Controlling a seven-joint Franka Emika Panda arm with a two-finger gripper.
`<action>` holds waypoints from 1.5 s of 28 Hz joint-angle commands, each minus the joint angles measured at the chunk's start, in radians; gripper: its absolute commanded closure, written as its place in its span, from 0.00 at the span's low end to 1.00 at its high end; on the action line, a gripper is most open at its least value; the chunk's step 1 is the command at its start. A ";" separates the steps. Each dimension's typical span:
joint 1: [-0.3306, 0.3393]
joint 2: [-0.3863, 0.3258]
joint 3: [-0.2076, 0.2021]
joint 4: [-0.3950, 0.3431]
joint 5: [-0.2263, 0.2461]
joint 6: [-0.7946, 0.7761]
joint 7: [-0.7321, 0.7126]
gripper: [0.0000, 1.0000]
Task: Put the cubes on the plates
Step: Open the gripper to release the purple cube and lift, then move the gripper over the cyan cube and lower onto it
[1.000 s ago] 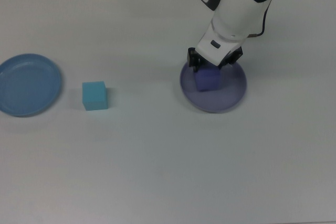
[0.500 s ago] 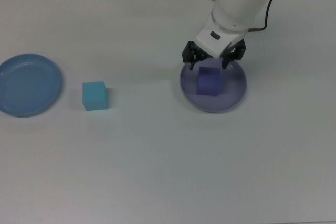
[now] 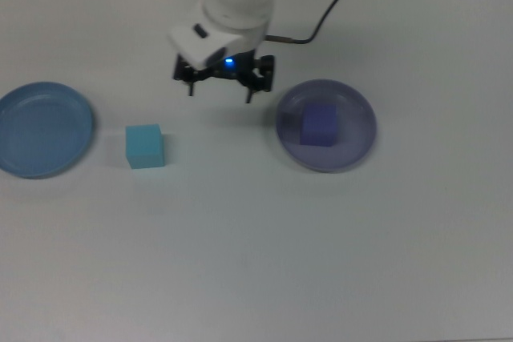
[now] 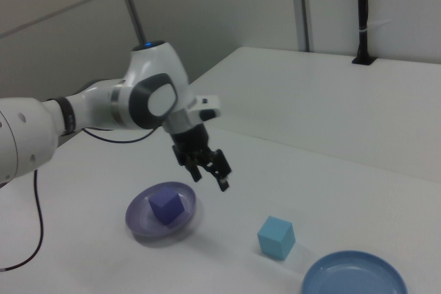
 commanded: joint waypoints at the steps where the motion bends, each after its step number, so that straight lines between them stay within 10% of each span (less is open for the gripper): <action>1: 0.010 -0.065 -0.086 -0.016 0.098 -0.013 -0.124 0.00; 7: -0.003 -0.152 -0.152 -0.020 0.155 -0.117 -0.250 0.00; 28: -0.067 0.127 -0.189 -0.030 0.069 0.187 -0.244 0.00; 42: -0.058 0.184 -0.200 -0.046 0.054 0.263 -0.243 0.00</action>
